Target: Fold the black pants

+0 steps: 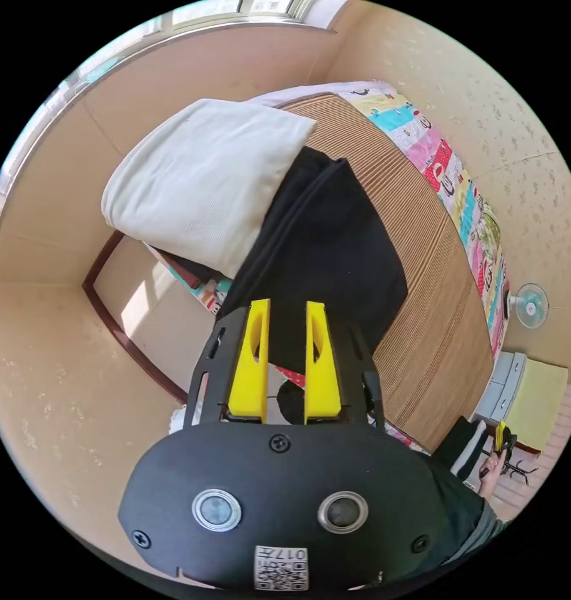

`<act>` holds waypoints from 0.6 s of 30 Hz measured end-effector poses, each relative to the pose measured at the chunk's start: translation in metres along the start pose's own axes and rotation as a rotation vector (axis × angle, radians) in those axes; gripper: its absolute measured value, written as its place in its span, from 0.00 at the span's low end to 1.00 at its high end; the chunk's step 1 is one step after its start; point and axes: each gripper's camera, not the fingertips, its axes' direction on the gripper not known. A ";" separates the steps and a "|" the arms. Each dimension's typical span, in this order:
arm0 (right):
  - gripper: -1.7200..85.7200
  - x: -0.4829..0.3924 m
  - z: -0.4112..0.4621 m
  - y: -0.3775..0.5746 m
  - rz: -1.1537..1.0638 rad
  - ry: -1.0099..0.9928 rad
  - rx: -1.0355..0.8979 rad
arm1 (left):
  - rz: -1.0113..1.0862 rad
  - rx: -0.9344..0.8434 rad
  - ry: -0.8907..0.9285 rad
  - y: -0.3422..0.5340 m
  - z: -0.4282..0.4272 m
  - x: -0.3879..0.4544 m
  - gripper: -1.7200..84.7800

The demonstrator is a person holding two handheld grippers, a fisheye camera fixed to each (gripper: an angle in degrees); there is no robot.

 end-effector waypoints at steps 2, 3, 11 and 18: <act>0.02 0.010 -0.003 0.010 0.045 0.013 0.038 | 0.030 -0.074 -0.019 -0.005 0.013 0.003 0.15; 0.02 0.019 -0.004 0.017 0.083 0.009 0.057 | 0.037 -0.124 -0.047 -0.005 0.024 0.006 0.15; 0.02 0.079 -0.015 0.054 0.299 -0.010 0.198 | 0.148 -0.201 0.070 0.018 -0.006 0.038 0.06; 0.02 0.084 0.009 0.023 0.282 -0.021 0.188 | 0.442 -0.097 0.790 0.055 -0.114 0.152 0.05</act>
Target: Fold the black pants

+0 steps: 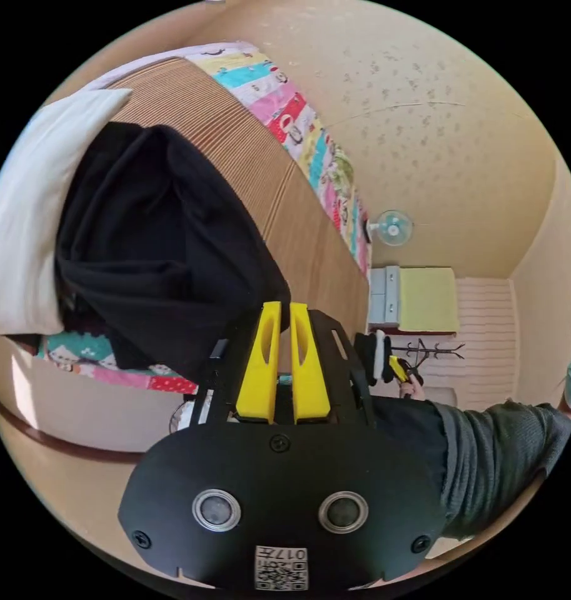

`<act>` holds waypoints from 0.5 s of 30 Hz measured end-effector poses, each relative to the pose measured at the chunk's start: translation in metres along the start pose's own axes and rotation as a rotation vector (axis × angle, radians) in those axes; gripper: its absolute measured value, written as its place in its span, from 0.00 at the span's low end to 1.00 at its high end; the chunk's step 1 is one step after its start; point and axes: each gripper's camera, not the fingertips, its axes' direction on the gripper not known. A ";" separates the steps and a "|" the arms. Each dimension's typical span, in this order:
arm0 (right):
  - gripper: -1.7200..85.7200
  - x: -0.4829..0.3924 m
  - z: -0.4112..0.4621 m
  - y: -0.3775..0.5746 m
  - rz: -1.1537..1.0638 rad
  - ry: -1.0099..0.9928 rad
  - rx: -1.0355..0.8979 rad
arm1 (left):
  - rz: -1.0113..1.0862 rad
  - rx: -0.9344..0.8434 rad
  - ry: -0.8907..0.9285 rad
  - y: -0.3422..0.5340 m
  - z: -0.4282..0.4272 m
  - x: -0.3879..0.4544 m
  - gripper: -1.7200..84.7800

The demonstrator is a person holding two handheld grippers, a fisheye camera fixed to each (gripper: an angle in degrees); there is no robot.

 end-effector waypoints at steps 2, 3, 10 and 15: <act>0.02 -0.009 0.015 -0.011 -0.025 -0.001 -0.023 | 0.080 -0.028 0.076 -0.013 0.025 0.039 0.05; 0.02 -0.016 0.025 -0.019 -0.044 -0.005 -0.040 | 0.132 -0.072 0.106 -0.021 0.048 0.061 0.05; 0.02 -0.046 0.074 -0.044 -0.157 0.058 -0.117 | 0.376 -0.598 -0.016 0.013 0.214 0.124 0.06; 0.02 -0.033 0.093 -0.052 -0.133 0.049 -0.130 | 0.244 -0.463 0.032 0.021 0.175 0.101 0.07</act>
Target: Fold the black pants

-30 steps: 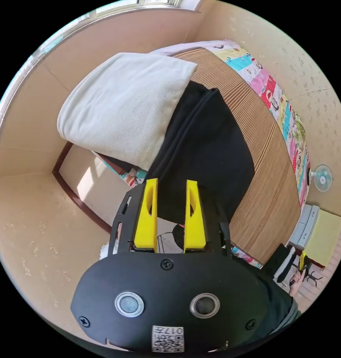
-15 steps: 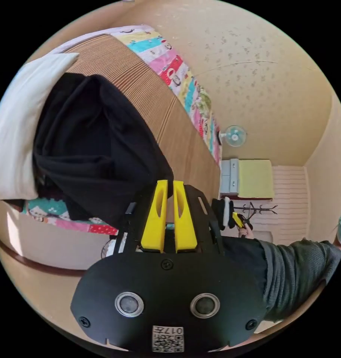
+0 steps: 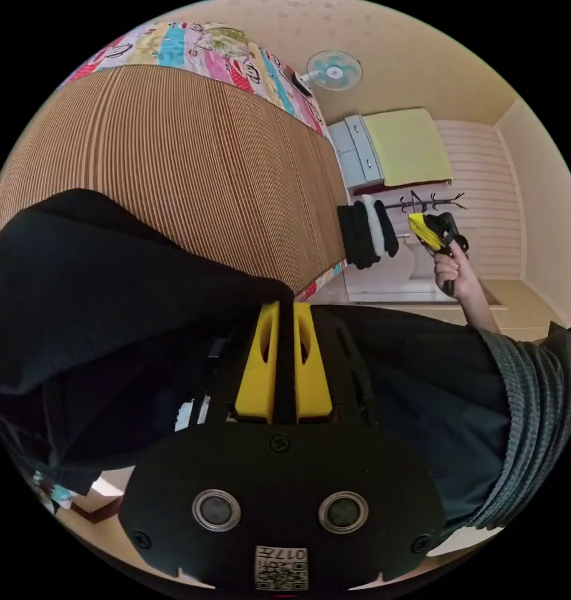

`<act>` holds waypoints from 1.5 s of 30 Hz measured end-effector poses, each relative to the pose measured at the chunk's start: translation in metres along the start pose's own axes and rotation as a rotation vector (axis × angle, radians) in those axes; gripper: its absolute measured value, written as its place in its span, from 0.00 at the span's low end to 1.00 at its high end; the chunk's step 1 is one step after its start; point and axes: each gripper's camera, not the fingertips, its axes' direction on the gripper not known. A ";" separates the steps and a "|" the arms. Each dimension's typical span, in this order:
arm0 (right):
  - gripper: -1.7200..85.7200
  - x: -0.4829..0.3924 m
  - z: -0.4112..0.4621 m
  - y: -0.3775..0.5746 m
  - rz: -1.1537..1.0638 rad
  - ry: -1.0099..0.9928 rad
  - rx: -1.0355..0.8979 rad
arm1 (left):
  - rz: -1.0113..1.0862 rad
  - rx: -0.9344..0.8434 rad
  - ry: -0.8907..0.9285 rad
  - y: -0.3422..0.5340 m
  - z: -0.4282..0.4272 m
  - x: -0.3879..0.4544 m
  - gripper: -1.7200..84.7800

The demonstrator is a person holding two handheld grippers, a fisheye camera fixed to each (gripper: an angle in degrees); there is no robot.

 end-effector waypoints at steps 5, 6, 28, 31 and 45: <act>0.02 0.016 0.012 -0.008 0.041 -0.004 0.018 | -0.129 0.539 -0.232 0.076 -0.148 0.002 0.08; 0.02 0.018 0.018 -0.012 0.045 -0.011 0.020 | -0.207 0.666 -0.311 0.094 -0.183 -0.004 0.09; 0.07 -0.104 0.190 -0.079 -0.394 0.031 -0.352 | -0.059 0.344 -0.021 0.047 -0.092 -0.056 0.07; 0.11 -0.152 0.254 -0.087 -0.520 0.102 -0.478 | 0.077 0.197 -0.048 0.059 -0.037 0.002 0.07; 0.22 -0.148 0.626 -0.014 -0.893 1.212 -1.265 | 0.177 0.008 -0.088 0.120 0.174 0.075 0.07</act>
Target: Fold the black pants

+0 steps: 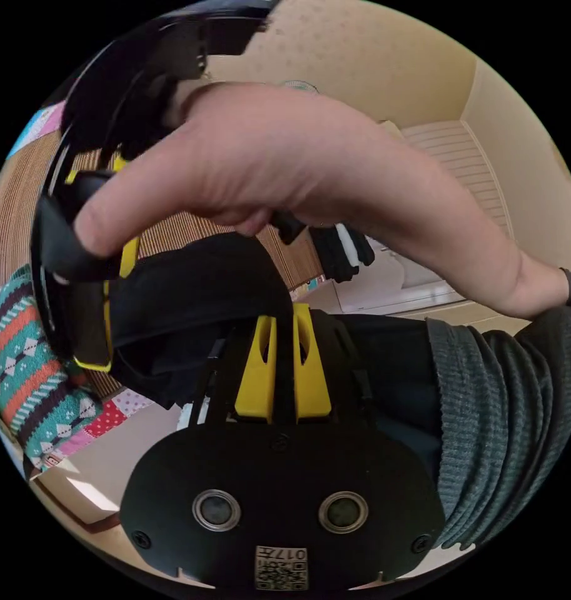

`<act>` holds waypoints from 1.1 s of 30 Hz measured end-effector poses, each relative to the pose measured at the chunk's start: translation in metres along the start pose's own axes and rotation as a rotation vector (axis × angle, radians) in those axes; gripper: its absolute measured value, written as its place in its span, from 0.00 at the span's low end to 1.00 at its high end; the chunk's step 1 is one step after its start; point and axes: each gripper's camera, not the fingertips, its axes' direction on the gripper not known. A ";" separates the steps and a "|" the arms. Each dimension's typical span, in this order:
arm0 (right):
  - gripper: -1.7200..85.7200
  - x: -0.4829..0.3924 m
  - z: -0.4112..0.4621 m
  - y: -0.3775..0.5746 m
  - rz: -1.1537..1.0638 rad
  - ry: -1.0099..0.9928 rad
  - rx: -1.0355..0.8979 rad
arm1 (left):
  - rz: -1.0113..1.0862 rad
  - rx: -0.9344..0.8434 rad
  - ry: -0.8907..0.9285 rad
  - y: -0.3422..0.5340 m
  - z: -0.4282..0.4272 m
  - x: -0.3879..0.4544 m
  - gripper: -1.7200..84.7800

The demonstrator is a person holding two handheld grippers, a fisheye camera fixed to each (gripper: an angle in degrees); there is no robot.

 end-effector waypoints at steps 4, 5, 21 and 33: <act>0.11 0.005 0.000 0.012 0.011 -0.124 0.110 | -0.050 0.013 -0.035 0.020 0.033 -0.004 0.07; 0.10 0.013 -0.005 0.031 0.014 -0.173 0.189 | -0.054 0.020 -0.024 0.024 0.037 -0.005 0.07; 0.08 0.097 0.034 0.420 -0.290 -1.058 1.495 | -0.084 0.647 0.085 0.066 -0.005 0.075 0.11; 0.08 0.035 0.079 0.461 -0.392 -0.983 1.420 | -0.063 0.568 0.009 0.019 0.101 0.131 0.20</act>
